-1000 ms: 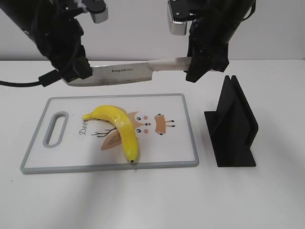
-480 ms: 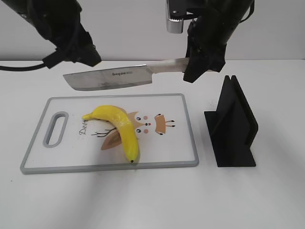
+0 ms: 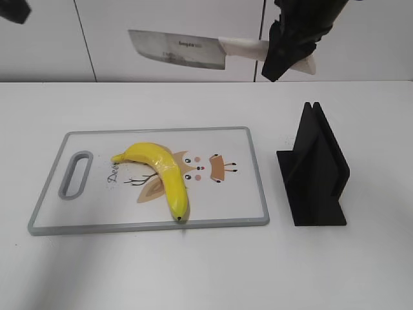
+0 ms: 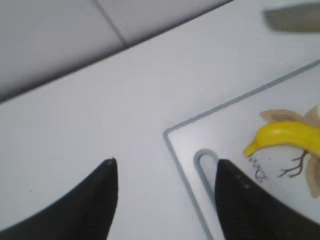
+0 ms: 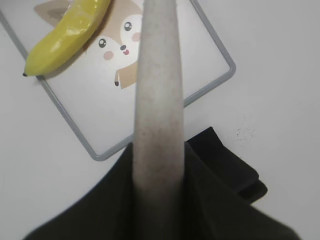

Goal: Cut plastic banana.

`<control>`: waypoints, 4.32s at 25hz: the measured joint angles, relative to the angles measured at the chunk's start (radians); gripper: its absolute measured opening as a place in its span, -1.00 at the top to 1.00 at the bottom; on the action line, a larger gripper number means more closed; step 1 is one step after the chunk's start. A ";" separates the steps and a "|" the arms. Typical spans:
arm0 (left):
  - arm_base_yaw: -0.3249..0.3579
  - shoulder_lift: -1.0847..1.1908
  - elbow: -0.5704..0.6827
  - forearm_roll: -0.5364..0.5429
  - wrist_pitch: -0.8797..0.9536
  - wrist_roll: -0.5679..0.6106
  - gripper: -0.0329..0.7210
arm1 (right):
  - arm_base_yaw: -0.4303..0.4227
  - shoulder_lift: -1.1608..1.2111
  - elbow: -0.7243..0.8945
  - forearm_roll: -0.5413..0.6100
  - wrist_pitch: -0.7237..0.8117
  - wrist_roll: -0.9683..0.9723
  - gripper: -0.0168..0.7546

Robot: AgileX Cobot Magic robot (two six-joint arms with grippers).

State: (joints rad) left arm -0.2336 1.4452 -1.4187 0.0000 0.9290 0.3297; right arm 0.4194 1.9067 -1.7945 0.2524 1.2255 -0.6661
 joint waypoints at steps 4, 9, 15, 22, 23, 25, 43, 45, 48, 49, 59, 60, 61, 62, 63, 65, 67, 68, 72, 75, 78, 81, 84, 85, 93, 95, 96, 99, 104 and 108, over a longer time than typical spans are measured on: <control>0.091 -0.018 0.000 0.047 0.221 -0.117 -0.59 | 0.000 -0.034 0.000 -0.022 0.001 0.210 0.52; 0.172 -0.060 0.042 0.045 0.281 -0.185 -0.59 | 0.000 -0.098 0.017 -0.018 0.002 0.438 0.52; 0.197 -0.227 0.166 0.015 0.288 -0.201 -0.57 | 0.000 -0.271 0.172 0.017 0.001 0.563 0.52; 0.197 -0.480 0.287 0.009 0.288 -0.203 -0.56 | 0.000 -0.461 0.431 -0.043 -0.069 0.706 0.52; 0.197 -0.514 0.313 0.009 0.287 -0.203 -0.55 | 0.000 -0.485 0.462 -0.056 -0.083 0.723 0.52; 0.197 -0.595 0.367 0.007 0.262 -0.203 -0.55 | 0.000 -0.521 0.515 -0.084 -0.105 0.766 0.52; 0.197 -1.255 0.785 -0.073 0.214 -0.203 -0.55 | 0.000 -0.574 0.752 -0.227 -0.246 0.993 0.52; 0.197 -1.308 0.791 -0.091 0.223 -0.203 -0.55 | 0.000 -0.574 0.770 -0.232 -0.264 1.001 0.52; 0.197 -1.386 0.795 -0.098 0.245 -0.203 -0.55 | 0.000 -0.573 0.786 -0.239 -0.287 1.013 0.52; 0.197 -1.407 0.805 -0.098 0.250 -0.203 -0.55 | 0.000 -0.572 0.788 -0.240 -0.293 1.015 0.52; 0.197 -1.451 0.909 -0.131 0.218 -0.203 -0.55 | 0.000 -0.509 0.790 -0.241 -0.319 1.019 0.52; 0.197 -1.451 0.919 -0.133 0.192 -0.203 -0.55 | 0.000 -0.505 0.790 -0.241 -0.319 1.019 0.52; 0.197 -1.451 0.926 -0.135 0.181 -0.203 -0.55 | 0.000 -0.501 0.790 -0.241 -0.320 1.020 0.52; 0.197 -1.451 0.929 -0.138 0.176 -0.203 -0.55 | 0.000 -0.496 0.790 -0.242 -0.320 1.020 0.52; 0.197 -1.451 0.929 -0.138 0.172 -0.203 -0.55 | 0.000 -0.493 0.790 -0.242 -0.320 1.020 0.52; 0.197 -1.451 0.929 -0.139 0.168 -0.203 -0.55 | 0.000 -0.487 0.790 -0.242 -0.320 1.024 0.52; 0.197 -1.451 0.929 -0.140 0.164 -0.203 -0.55 | 0.000 -0.477 0.790 -0.243 -0.321 1.032 0.52; 0.197 -1.451 0.929 -0.141 0.163 -0.203 -0.55 | 0.000 -0.471 0.794 -0.243 -0.327 1.034 0.52; 0.197 -1.451 0.929 -0.141 0.161 -0.203 -0.54 | 0.000 -0.447 0.845 -0.239 -0.368 1.036 0.52; 0.197 -1.451 0.929 -0.141 0.161 -0.203 -0.51 | 0.002 -0.442 0.897 -0.231 -0.423 1.036 0.52; 0.197 -1.451 0.929 -0.141 0.161 -0.203 -0.46 | 0.003 -0.442 0.929 -0.232 -0.486 1.036 0.52; 0.197 -1.451 0.929 -0.141 0.161 -0.203 -0.45 | 0.003 -0.442 0.935 -0.224 -0.504 1.037 0.52; 0.197 -1.451 0.929 -0.141 0.161 -0.203 -0.45 | 0.003 -0.441 0.937 -0.197 -0.507 1.039 0.52; 0.197 -1.451 0.929 -0.141 0.161 -0.203 -0.45 | 0.003 -0.439 0.937 -0.179 -0.507 1.042 0.52; 0.197 -1.451 0.929 -0.141 0.160 -0.205 -0.45 | 0.003 -0.433 0.937 -0.144 -0.467 1.043 0.52; 0.197 -1.451 0.929 -0.141 0.160 -0.205 -0.45 | 0.003 -0.433 0.937 -0.141 -0.451 1.043 0.52; 0.197 -1.451 0.929 -0.141 0.160 -0.205 -0.45 | 0.003 -0.433 0.937 -0.140 -0.446 1.043 0.52; 0.197 -1.451 0.929 -0.141 0.160 -0.205 -0.43 | 0.003 -0.433 0.937 -0.138 -0.438 1.043 0.49; 0.197 -1.451 0.929 -0.141 0.160 -0.205 -0.39 | 0.003 -0.433 0.937 -0.137 -0.415 1.043 -0.13; 0.197 -1.451 0.929 -0.141 0.160 -0.205 -0.38 | 0.003 -0.440 0.934 -0.137 -0.406 1.043 -0.55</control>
State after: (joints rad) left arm -0.0362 -0.0054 -0.4897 -0.1409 1.0893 0.1243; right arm 0.4226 1.4662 -0.8603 0.1154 0.8191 0.3771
